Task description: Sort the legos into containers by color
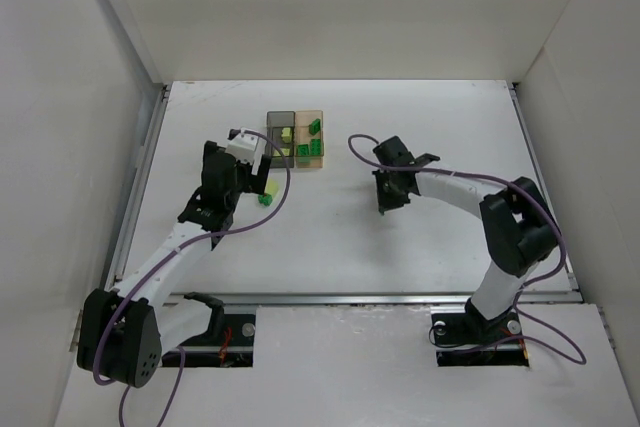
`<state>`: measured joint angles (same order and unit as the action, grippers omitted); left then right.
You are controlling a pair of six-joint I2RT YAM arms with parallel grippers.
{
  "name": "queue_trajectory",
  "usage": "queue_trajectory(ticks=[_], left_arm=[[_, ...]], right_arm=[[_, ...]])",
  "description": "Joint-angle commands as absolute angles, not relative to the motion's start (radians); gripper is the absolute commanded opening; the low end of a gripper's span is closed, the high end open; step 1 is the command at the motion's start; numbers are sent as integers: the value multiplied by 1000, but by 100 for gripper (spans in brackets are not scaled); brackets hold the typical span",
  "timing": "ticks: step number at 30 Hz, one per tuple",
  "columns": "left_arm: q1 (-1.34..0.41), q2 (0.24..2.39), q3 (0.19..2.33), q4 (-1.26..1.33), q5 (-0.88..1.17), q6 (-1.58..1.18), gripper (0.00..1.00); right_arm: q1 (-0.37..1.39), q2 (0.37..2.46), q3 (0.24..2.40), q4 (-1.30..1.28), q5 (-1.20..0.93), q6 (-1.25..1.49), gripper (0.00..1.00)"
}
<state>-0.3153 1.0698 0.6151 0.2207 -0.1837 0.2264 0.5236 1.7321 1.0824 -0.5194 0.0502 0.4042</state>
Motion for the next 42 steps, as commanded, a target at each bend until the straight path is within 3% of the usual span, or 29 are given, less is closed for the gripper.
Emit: queue_trajectory(ticks=[1, 8, 14, 15, 18, 24, 27, 32, 36, 40, 41, 42], left_arm=[[-322, 1051, 600, 272, -166, 230, 98], [-322, 1039, 581, 219, -60, 317, 96], [-322, 1029, 581, 91, 21, 477, 95], [-322, 1029, 592, 74, 32, 489, 95], [-322, 1049, 626, -7, 66, 512, 95], [-341, 1086, 666, -129, 117, 629, 99], [-359, 1124, 675, -159, 117, 695, 99], [-359, 1224, 735, -169, 117, 669, 99], [-359, 1298, 782, -169, 80, 614, 99], [-359, 1318, 795, -169, 69, 574, 99], [-359, 1318, 795, -169, 69, 574, 99], [-359, 1307, 795, -169, 78, 574, 99]], right_arm=[[584, 1678, 1260, -434, 17, 335, 0], [606, 1986, 1763, -350, -104, 333, 0], [606, 2255, 2135, -449, -81, 342, 11], [606, 2294, 2155, -449, -92, 342, 11], [615, 2306, 2148, -398, -120, 342, 25], [615, 2270, 2088, -337, -205, 315, 67], [615, 2227, 2068, -327, -225, 304, 77], [615, 2148, 1991, -269, -225, 295, 83], [615, 2186, 2031, -308, -235, 295, 83], [615, 2243, 2078, -356, -279, 295, 53], [615, 2243, 2079, -371, -279, 295, 34], [615, 2255, 2079, -382, -279, 295, 24]])
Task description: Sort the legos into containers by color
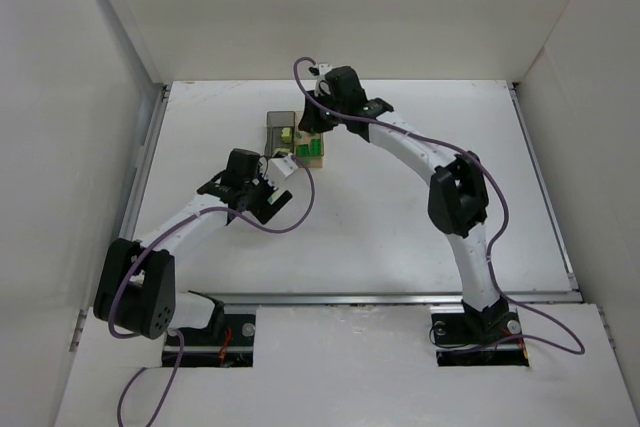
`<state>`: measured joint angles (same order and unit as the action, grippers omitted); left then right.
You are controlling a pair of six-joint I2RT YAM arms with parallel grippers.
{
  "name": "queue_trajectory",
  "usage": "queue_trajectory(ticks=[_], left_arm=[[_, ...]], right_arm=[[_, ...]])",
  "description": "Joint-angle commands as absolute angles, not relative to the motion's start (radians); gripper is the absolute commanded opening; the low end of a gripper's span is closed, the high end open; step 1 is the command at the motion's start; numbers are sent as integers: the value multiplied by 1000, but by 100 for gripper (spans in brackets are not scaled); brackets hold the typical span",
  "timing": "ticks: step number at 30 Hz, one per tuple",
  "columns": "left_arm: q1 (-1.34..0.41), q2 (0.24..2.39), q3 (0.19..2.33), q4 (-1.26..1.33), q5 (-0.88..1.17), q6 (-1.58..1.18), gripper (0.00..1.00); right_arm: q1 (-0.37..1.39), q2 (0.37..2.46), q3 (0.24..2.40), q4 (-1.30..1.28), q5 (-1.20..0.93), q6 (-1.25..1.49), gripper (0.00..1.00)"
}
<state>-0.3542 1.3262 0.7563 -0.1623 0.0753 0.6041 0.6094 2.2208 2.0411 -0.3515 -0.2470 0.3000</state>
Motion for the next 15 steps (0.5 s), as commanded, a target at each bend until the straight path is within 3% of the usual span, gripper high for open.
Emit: queue_trajectory(ticks=[1, 3, 4, 5, 6, 7, 15], left_arm=[[-359, 1298, 795, -169, 78, 565, 99], [-359, 1298, 795, -178, 78, 565, 99], [-359, 1289, 785, -178, 78, 565, 99], [-359, 1289, 785, -178, 78, 565, 99], [-359, 1289, 785, -178, 78, 565, 99], [-359, 1289, 773, -178, 78, 565, 99], [-359, 1279, 753, -160, 98, 555, 99]], right_arm=[[615, 2255, 2079, -382, -269, 295, 15], [615, 2255, 2079, -382, -259, 295, 10], [615, 2255, 2079, -382, -259, 295, 18], [615, 2266, 2079, -382, -259, 295, 35], [615, 2266, 2079, -382, -249, 295, 69], [615, 2266, 2079, -382, -249, 295, 75], [615, 2223, 2069, -403, -239, 295, 73]])
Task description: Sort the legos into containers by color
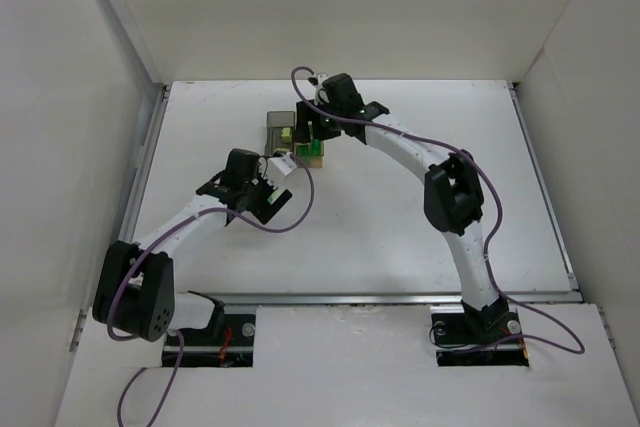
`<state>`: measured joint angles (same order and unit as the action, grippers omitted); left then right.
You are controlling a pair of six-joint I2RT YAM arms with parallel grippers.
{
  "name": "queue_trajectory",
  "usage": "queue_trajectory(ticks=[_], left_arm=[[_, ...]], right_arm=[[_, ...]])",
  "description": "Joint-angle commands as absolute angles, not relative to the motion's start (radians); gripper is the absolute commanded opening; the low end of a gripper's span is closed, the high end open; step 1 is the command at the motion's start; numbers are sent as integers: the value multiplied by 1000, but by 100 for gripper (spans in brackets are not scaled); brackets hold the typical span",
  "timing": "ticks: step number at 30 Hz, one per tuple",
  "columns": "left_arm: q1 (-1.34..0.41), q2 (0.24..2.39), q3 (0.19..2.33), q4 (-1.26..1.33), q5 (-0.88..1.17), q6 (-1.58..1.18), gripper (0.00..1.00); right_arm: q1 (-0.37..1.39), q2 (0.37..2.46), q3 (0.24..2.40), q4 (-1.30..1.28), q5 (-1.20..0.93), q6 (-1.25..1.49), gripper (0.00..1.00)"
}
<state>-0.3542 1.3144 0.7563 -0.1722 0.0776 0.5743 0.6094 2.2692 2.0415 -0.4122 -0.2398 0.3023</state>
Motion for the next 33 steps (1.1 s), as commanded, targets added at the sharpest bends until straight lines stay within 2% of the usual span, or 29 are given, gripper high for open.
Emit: queue_trajectory(ticks=[1, 9, 12, 14, 17, 26, 27, 28, 33], left_arm=[[-359, 1279, 753, -160, 98, 543, 99], [-359, 1399, 818, -160, 130, 523, 98], [-359, 1451, 842, -160, 121, 509, 87], [-359, 1483, 842, -160, 121, 499, 73], [-359, 1493, 842, -147, 121, 489, 64], [-359, 1493, 842, -118, 121, 457, 24], [-359, 1493, 842, -118, 121, 457, 9], [-359, 1493, 842, -118, 130, 457, 2], [-359, 1493, 864, -139, 130, 448, 0]], right_arm=[[615, 2211, 2054, -403, -239, 295, 73], [615, 2071, 1902, -364, -207, 275, 73], [615, 2048, 1872, -364, -207, 275, 73], [615, 2039, 1858, -354, -207, 275, 73], [615, 2039, 1847, -354, -207, 265, 73], [615, 2029, 1806, -345, -227, 265, 72], [615, 2029, 1795, -345, -227, 265, 72], [615, 2019, 1795, -345, -227, 265, 72], [615, 1987, 1756, -354, -227, 238, 72]])
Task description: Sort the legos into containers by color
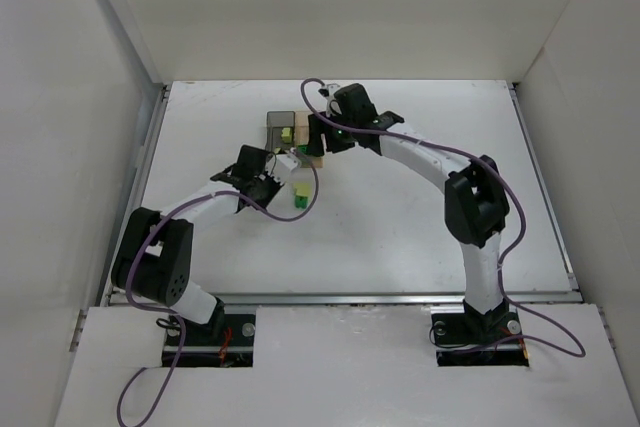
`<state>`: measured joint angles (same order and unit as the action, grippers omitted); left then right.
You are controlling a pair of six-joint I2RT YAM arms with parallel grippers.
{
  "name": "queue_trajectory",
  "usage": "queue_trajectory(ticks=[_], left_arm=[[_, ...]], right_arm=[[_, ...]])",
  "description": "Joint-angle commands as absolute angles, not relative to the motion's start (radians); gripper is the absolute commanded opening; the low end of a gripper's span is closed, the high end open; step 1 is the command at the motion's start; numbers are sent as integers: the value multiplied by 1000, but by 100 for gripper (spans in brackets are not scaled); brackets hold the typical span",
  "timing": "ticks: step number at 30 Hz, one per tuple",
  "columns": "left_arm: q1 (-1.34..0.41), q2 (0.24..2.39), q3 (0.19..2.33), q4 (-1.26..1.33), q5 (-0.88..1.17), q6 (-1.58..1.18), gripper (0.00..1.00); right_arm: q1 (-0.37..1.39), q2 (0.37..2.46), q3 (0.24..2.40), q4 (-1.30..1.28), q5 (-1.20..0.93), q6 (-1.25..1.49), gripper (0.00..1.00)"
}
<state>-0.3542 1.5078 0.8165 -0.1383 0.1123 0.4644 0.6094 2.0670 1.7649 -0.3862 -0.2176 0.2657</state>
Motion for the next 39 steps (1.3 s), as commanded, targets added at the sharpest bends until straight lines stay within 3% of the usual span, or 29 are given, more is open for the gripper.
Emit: queue_trajectory(ticks=[1, 5, 6, 17, 27, 33, 39], left_arm=[[-359, 1493, 864, -153, 143, 448, 7], [-359, 1493, 902, -233, 213, 439, 46], [-370, 1493, 917, -242, 236, 427, 60], [-567, 1503, 1020, -325, 264, 293, 100], [-598, 1703, 1121, -347, -41, 5, 100], [-607, 1712, 1121, -313, -51, -5, 99], [-607, 1712, 1098, -279, -38, -5, 83]], right_arm=[[615, 1987, 1746, -354, -227, 238, 72], [615, 1967, 1726, -365, -227, 227, 72], [615, 1967, 1714, -365, -227, 227, 72], [577, 1853, 1588, -316, -193, 330, 72], [568, 1787, 1522, -325, -160, 311, 72], [568, 1769, 1487, -316, -160, 311, 72], [568, 1787, 1496, -305, -178, 311, 72]])
